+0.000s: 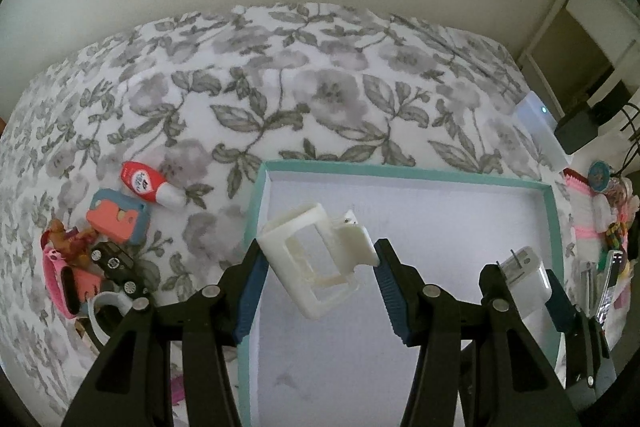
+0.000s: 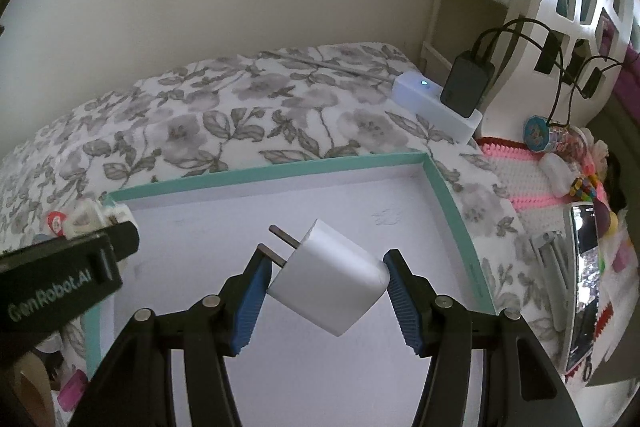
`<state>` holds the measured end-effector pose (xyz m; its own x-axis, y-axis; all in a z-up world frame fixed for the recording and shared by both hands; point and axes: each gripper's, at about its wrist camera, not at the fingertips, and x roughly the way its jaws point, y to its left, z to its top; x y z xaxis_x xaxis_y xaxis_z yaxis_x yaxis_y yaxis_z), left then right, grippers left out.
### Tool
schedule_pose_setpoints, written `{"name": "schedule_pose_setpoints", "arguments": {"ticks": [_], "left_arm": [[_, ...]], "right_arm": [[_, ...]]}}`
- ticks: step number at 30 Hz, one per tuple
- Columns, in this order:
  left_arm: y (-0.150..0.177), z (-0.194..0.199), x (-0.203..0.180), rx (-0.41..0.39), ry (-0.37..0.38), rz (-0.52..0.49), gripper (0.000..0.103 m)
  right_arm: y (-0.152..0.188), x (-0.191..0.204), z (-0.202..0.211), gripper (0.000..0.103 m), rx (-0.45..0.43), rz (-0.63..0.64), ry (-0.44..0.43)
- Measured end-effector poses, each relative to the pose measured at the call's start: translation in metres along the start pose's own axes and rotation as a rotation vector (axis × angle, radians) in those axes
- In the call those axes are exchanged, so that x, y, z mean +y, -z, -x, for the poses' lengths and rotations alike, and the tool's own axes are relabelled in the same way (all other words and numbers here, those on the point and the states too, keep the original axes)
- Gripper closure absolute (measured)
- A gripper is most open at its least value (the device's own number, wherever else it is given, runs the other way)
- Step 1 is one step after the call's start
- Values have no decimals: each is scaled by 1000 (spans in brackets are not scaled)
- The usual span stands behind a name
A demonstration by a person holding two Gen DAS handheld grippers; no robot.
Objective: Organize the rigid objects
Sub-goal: 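Carry the adapter with the right tool while the left tool carries the clip over the tray, then open the left tool to drop the clip while the right tool releases the adapter in the tray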
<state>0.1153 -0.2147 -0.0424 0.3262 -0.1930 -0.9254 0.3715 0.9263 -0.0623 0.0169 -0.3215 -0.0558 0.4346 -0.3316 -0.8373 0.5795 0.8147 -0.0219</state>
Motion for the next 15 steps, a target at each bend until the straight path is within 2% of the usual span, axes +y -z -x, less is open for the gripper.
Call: {"name": "schedule_pose_setpoints", "arguments": {"ticks": [2, 4, 7, 15], "left_arm": [[1, 0, 0, 0, 3, 3, 45], [1, 2, 1, -5, 5, 6, 36], [1, 7, 4, -15, 11, 18, 30], [6, 22, 13, -47, 0, 46, 27]], "right_arm": [[0, 0, -1, 42, 3, -1, -1], [0, 0, -1, 42, 4, -3, -1], [1, -1, -1, 42, 7, -6, -2], [0, 0, 2, 41, 10, -1, -4]]}}
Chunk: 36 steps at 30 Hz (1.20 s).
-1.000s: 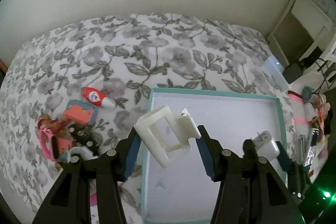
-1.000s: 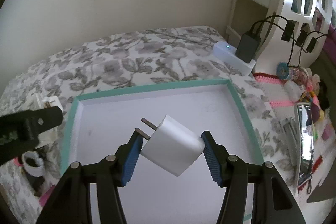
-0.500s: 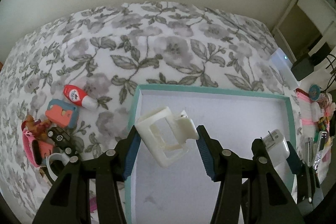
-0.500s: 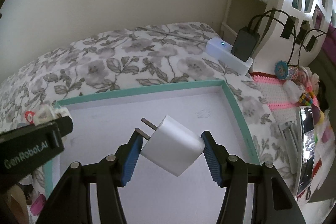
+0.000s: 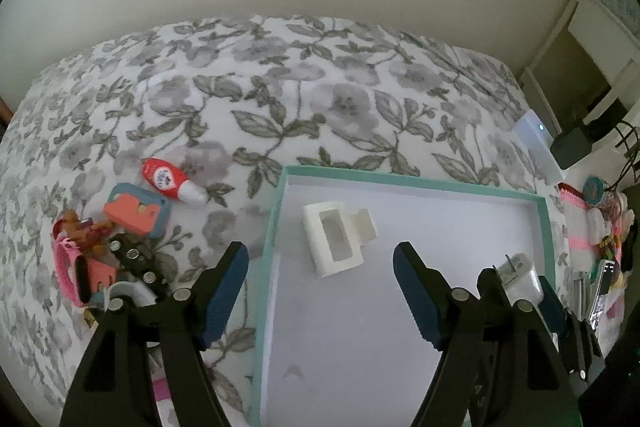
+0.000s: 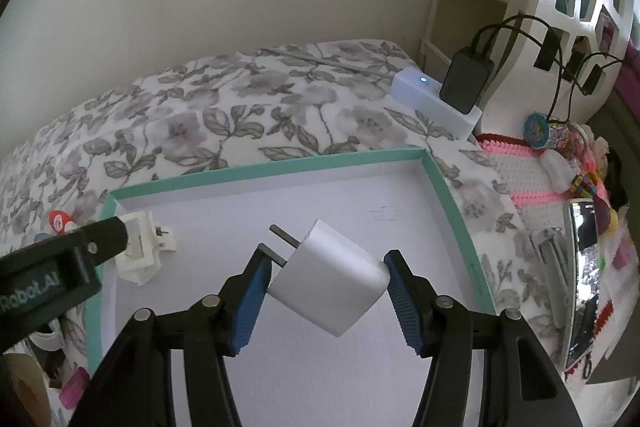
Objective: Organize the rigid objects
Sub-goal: 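Open the left tool to drop the clip while the right tool releases the adapter in the tray, then grasp the pink lighter with the right tool while the left tool reaches the gold bar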
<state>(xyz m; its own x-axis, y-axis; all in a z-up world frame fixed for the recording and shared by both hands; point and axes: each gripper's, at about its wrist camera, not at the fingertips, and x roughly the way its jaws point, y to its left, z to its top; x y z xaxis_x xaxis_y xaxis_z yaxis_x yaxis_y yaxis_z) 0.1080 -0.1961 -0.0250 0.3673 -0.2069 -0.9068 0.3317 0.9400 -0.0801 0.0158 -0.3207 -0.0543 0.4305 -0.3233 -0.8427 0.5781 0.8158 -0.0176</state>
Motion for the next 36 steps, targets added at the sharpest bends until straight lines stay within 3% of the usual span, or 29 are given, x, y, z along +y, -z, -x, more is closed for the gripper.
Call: {"name": "schedule_pose_setpoints", "arguments": {"ticks": [5, 9, 12, 15, 17, 23, 36], "left_arm": [[7, 12, 7, -30, -18, 10, 26], [16, 22, 20, -56, -34, 36, 25], [24, 29, 33, -80, -65, 69, 6], [32, 35, 50, -90, -124, 107, 6], [36, 38, 61, -94, -126, 134, 6], [54, 45, 92, -101, -130, 207, 6], [81, 79, 138, -236, -100, 312, 5]], "right_arm": [[0, 4, 10, 32, -30, 24, 0], [1, 6, 19, 32, -38, 27, -14], [4, 7, 24, 32, -39, 35, -20], [10, 9, 32, 30, -44, 40, -39], [14, 10, 36, 12, -47, 34, -52], [23, 13, 46, 0, -44, 18, -83], [37, 29, 84, 0, -140, 18, -150]]}}
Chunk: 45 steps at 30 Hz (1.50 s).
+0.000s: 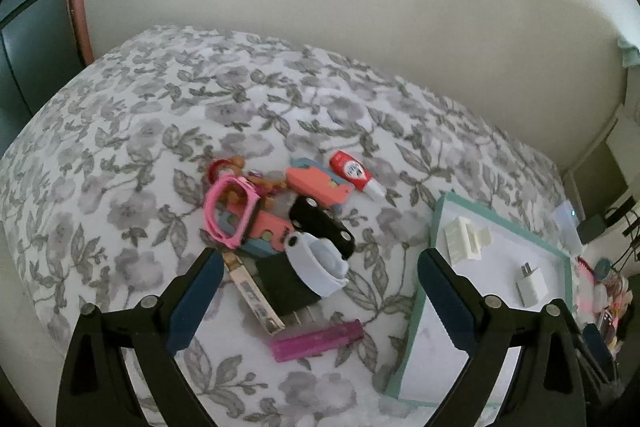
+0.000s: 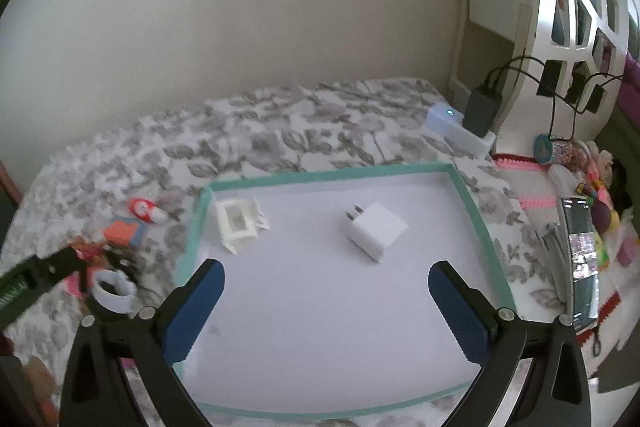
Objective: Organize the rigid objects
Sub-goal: 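Grasp the pink lighter with the right tool while the left tool reaches the gold bar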
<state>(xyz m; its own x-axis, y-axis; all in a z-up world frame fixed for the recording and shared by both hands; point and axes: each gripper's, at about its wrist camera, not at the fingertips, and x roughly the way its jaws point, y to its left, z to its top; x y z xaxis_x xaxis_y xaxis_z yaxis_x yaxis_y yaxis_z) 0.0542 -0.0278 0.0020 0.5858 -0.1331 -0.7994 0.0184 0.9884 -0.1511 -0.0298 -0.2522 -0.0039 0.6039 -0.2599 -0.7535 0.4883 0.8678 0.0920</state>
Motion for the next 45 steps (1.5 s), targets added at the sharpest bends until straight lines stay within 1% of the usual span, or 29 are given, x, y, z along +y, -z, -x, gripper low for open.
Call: {"name": "schedule_pose_setpoints", "arguments": {"ticks": [1, 3, 5, 8, 12, 14, 19, 23, 26, 28, 32, 36, 39, 44, 45], "left_arm": [[0, 1, 2, -5, 2, 4, 5], [-1, 2, 7, -14, 9, 12, 5], [-1, 3, 14, -23, 8, 17, 5], [-2, 3, 26, -28, -23, 28, 5], [-4, -1, 44, -13, -63, 60, 5], [-4, -4, 52, -2, -85, 77, 5], [-4, -12, 79, 42, -153, 137, 5], [-3, -18, 93, 72, -177, 171, 5], [-2, -24, 96, 102, -174, 176, 5], [0, -30, 96, 135, -167, 168, 5], [3, -41, 101, 194, -193, 170, 5], [7, -50, 110, 237, -201, 195, 5], [10, -57, 112, 262, -202, 198, 5], [14, -64, 117, 283, -203, 210, 5], [14, -64, 117, 274, -204, 210, 5]], "right_arm": [[0, 2, 3, 0, -8, -10, -22], [1, 7, 5, 0, -16, -2, -39], [2, 15, 5, 0, -3, 14, -60], [5, 28, 4, 0, 19, 14, -135], [10, 51, -1, 0, 51, 60, -163], [14, 62, -4, 0, 68, 77, -189], [17, 83, -7, 0, 89, 97, -254], [20, 103, -10, 0, 105, 145, -286], [22, 115, -16, 0, 140, 170, -327], [25, 124, -19, 0, 161, 199, -345], [33, 140, -26, 0, 208, 261, -383], [43, 153, -35, 0, 262, 325, -407], [53, 165, -41, 0, 297, 389, -405], [66, 175, -52, 0, 350, 451, -398], [69, 176, -54, 0, 360, 461, -396]]}}
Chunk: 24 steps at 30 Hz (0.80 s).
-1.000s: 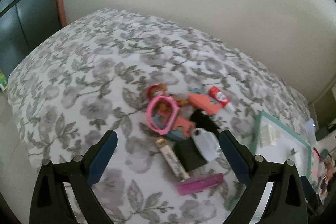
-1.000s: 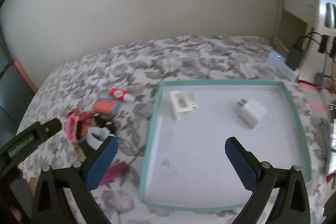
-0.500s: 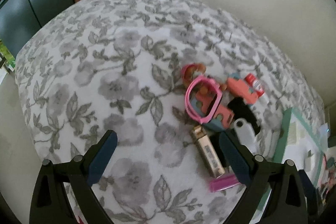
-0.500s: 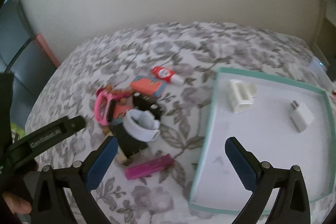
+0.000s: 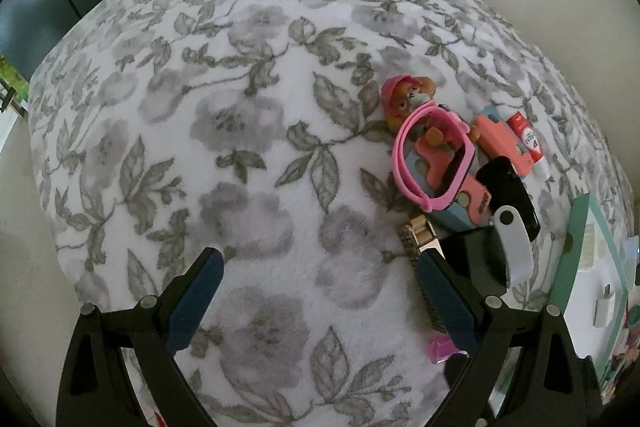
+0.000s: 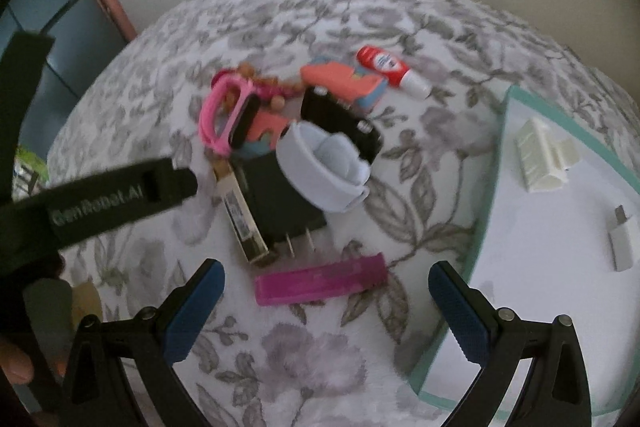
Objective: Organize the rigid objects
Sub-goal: 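Grasp the pink lighter with the right tool while the left tool reaches the gold bar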
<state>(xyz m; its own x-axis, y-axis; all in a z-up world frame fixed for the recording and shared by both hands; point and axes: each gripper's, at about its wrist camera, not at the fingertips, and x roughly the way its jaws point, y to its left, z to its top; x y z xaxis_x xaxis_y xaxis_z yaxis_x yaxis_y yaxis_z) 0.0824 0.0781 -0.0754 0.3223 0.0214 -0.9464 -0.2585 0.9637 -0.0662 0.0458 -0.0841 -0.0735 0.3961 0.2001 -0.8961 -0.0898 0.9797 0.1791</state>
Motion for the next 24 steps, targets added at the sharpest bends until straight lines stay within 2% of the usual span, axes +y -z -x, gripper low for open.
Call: {"name": "schedule_pose_setpoints", "arguments": {"ticks": [8, 16, 24], "left_arm": [[-1, -3, -2, 7, 6, -13, 5], [-2, -6, -4, 15, 13, -13, 5], [1, -4, -8, 12, 21, -37, 5]], "right_arm": [[5, 9, -22, 0, 68, 49, 8], [5, 16, -30, 1, 74, 80, 62], [4, 14, -32, 11, 77, 87, 99]]}}
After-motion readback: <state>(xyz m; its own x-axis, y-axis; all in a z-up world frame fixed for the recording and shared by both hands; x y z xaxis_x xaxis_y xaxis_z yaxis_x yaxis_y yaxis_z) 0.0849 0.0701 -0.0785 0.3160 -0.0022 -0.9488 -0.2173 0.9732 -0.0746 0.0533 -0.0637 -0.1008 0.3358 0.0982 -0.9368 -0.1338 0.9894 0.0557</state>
